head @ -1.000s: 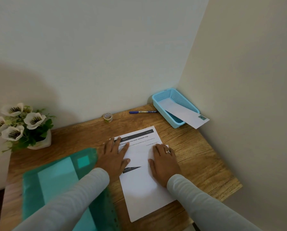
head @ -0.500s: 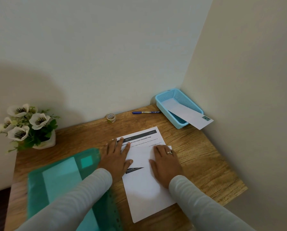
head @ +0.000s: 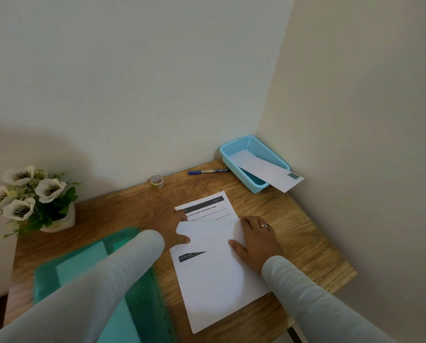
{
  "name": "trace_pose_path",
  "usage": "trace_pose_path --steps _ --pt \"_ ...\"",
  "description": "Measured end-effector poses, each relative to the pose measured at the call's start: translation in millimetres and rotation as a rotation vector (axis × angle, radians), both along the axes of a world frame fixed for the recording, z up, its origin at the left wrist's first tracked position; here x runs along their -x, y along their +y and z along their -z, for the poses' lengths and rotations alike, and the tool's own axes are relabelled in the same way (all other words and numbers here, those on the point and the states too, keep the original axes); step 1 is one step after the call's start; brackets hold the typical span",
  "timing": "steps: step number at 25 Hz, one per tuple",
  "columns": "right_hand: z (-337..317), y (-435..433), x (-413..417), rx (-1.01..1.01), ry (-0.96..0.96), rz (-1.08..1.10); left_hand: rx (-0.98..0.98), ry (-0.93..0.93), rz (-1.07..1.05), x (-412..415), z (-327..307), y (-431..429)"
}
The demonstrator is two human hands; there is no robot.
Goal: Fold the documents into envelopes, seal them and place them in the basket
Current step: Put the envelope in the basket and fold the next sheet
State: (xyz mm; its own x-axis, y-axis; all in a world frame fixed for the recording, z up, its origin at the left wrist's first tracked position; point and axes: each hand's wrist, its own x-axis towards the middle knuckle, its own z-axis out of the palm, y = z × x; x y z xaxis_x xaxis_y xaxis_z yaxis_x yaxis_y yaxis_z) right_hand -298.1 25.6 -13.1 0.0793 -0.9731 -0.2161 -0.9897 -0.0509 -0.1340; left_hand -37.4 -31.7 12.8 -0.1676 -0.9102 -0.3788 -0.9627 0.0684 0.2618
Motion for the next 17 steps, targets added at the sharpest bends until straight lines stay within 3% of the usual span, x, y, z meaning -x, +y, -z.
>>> trace_pose_path --steps 4,8,13,17 --pt "-21.7 -7.6 -1.2 -0.055 -0.095 0.026 0.037 0.430 -0.211 -1.1 -8.2 1.2" --pt "-64.1 -14.4 -32.0 0.054 -0.297 -0.026 0.071 0.724 -0.174 4.5 -51.1 8.8" --pt "-107.5 -21.8 -58.0 0.047 -0.599 -0.166 0.149 0.909 -0.112 11.2 -89.3 18.0" --pt "-113.8 -22.1 -59.0 0.078 -0.638 -0.204 0.190 0.977 -0.104 12.4 -100.9 22.2"
